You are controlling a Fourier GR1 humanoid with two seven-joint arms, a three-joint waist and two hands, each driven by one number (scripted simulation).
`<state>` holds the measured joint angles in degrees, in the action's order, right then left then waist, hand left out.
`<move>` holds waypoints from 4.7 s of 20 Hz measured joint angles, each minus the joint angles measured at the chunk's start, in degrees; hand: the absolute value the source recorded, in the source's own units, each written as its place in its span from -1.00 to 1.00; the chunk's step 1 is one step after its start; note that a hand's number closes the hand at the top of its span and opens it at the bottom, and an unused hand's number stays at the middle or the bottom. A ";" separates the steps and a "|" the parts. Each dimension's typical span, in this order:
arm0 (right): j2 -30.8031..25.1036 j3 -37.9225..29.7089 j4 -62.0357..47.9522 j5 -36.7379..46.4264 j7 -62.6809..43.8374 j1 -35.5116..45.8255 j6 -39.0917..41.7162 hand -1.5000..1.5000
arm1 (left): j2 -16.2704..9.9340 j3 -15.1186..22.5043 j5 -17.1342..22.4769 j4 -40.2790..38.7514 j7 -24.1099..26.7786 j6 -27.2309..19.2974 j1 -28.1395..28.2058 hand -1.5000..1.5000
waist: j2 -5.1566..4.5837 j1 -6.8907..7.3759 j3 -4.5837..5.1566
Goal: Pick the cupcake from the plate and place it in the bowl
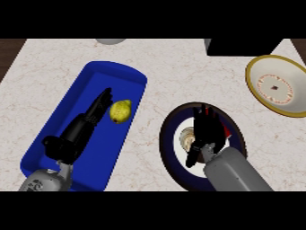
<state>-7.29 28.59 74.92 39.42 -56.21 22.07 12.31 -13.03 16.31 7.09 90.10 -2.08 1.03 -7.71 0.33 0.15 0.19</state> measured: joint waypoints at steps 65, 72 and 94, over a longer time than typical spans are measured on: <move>-25.34 -41.37 -48.05 8.29 53.40 24.05 -23.43 -1.00 | 6.23 -5.12 -5.72 0.47 -2.16 7.07 -1.15 0.00 | -1.31 2.25 -0.36; -27.75 -46.89 -55.54 3.29 65.94 26.27 -23.85 -1.00 | 6.43 -4.84 -6.01 1.43 -1.80 7.32 0.64 0.00 | -1.34 2.49 -0.40; -43.52 -72.63 -63.10 -20.35 81.74 16.07 -20.63 -1.00 | 6.86 -6.18 -6.76 0.72 -1.43 7.21 0.48 0.00 | -1.22 1.06 -0.52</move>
<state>-50.82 -44.03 11.82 19.08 25.53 38.14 -8.32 -6.16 10.12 0.33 90.82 -3.52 8.24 -7.23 -0.90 1.21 -0.33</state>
